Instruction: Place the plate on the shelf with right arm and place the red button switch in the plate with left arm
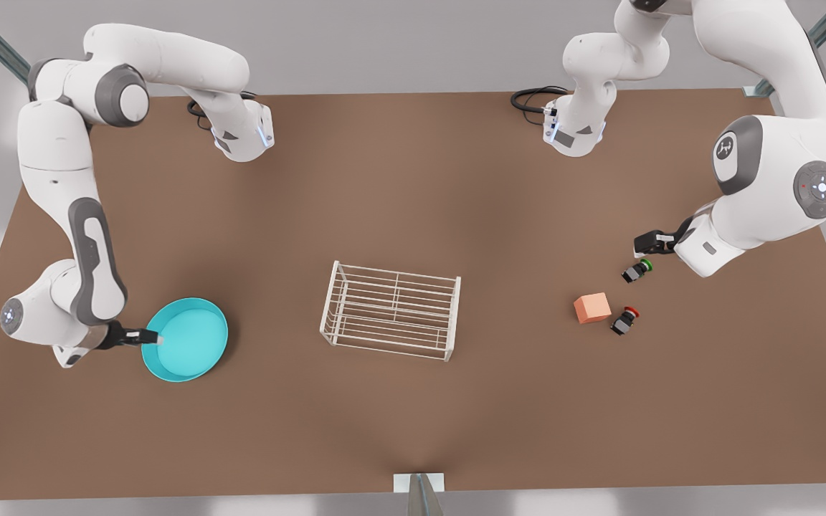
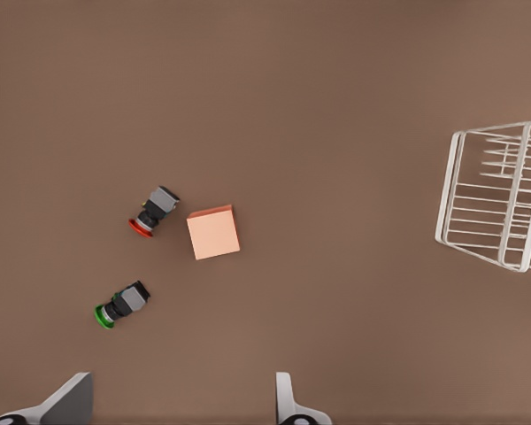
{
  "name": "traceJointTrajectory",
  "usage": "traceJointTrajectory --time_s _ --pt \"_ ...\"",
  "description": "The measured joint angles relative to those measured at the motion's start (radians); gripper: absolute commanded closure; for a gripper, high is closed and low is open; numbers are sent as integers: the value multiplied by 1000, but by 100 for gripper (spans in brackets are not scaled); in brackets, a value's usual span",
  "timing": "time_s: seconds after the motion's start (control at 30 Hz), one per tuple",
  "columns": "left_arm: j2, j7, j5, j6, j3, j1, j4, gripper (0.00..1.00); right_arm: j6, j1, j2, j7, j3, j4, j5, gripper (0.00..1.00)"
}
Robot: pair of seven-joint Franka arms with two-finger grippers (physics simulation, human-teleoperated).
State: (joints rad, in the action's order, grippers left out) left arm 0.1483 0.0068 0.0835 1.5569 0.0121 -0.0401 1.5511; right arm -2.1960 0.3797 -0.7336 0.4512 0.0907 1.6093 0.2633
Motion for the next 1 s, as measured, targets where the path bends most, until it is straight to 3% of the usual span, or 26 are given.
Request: traceJointTrajectory --time_s 0.03,0.23,0.8,1.0 --pt "0 0 0 0 0 0 0 0 1 2 -2 4 4 0 15 20" --pt "0 0 0 -1 -4 1 0 0 4 7 -16 32 5 -16 44 24" --pt "-6 -33 -3 -27 -1 -1 18 0 7 16 -55 95 -2 -60 53 70" --pt "-6 -51 -3 -31 1 -4 17 0 7 15 -57 112 -3 -60 55 69"
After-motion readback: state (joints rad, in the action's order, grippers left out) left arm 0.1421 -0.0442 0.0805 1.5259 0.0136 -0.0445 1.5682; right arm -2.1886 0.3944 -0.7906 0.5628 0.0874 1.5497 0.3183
